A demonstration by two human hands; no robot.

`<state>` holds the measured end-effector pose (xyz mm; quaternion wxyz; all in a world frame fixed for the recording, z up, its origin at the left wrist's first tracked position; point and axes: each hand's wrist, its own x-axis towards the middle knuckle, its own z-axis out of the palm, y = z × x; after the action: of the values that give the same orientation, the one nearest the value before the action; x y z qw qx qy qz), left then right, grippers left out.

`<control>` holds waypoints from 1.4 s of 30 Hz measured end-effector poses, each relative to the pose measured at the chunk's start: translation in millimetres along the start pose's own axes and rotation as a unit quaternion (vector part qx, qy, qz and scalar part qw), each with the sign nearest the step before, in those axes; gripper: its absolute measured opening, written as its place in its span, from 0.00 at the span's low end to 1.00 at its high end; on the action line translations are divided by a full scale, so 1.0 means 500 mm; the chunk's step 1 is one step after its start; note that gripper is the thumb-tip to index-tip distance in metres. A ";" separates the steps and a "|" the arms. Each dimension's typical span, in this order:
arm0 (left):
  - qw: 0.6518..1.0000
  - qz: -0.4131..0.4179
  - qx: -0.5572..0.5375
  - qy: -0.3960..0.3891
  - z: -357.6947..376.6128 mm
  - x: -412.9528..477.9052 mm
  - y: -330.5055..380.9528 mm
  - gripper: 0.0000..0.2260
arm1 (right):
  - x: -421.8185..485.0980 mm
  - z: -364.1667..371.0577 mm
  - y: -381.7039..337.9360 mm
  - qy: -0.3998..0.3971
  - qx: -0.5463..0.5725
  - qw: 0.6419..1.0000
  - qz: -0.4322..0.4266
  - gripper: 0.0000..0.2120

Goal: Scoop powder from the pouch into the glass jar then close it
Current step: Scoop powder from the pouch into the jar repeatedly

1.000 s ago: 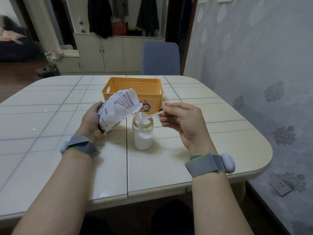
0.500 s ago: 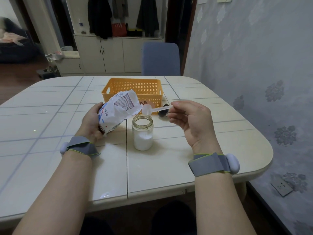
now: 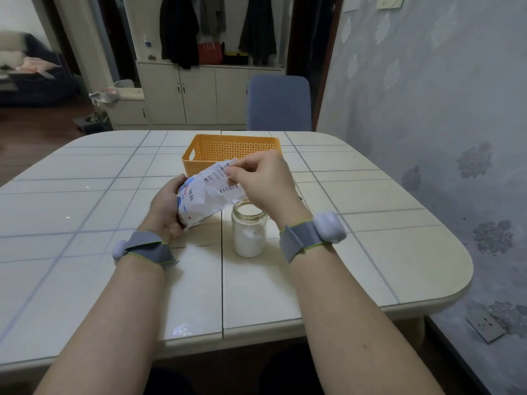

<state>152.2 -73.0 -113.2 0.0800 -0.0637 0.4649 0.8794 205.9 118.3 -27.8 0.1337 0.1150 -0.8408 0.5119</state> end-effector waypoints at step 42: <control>0.998 0.002 0.010 0.060 -0.006 0.003 0.002 0.17 | -0.040 -0.085 0.038 0.070 0.221 0.951 0.206 0.11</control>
<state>150.7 -75.8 -114.5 0.0513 -0.1148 0.4780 0.8693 222.8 165.7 -31.6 0.0555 -0.0700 -0.7007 0.7078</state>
